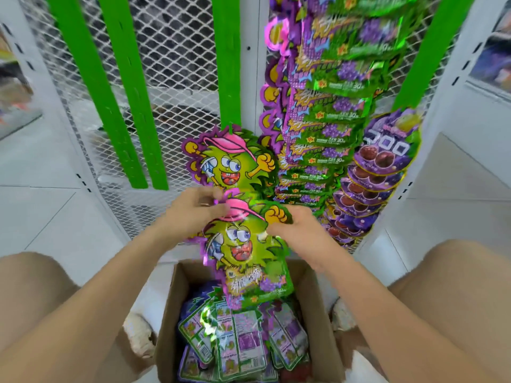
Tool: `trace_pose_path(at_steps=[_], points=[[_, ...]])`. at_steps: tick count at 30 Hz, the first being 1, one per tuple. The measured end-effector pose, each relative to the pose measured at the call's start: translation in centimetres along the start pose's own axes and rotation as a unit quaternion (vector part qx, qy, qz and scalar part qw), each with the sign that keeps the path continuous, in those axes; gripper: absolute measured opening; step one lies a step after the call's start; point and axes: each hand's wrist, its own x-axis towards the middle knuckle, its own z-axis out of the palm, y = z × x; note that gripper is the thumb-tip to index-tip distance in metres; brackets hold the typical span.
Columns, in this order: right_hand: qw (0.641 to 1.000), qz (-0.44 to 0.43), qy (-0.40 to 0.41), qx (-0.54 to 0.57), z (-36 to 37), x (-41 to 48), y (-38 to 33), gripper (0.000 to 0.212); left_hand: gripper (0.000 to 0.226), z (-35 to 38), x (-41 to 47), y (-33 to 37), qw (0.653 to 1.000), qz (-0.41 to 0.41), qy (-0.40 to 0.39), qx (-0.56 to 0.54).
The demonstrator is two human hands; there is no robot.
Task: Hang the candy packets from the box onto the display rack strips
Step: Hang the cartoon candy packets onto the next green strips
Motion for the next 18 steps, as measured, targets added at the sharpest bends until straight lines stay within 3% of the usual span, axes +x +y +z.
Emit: trace_pose_path(at_steps=[4,9,13,15,18], points=[[0.966,-0.112,0.015,-0.231,-1.3,0.3,-2.7,0.013,0.016,-1.3,-0.1,1.6,0.987,0.145,-0.051,0.051],[0.940,-0.211,0.103,-0.245,-0.8,2.2,-6.0,0.016,0.004,-1.8,1.8,3.4,0.965,0.238,0.035,0.105],[0.920,-0.226,0.190,-0.257,-1.4,4.6,-8.3,0.013,0.052,-1.9,3.1,5.7,0.963,0.225,0.129,0.070],[0.916,-0.207,0.236,-0.250,-1.4,5.4,-9.2,0.020,0.073,-2.1,3.7,7.1,0.969,0.200,0.130,0.058],[0.914,-0.199,0.266,-0.232,-1.1,6.5,-10.7,0.035,0.080,-2.6,4.4,8.5,0.976,0.190,0.100,0.028]])
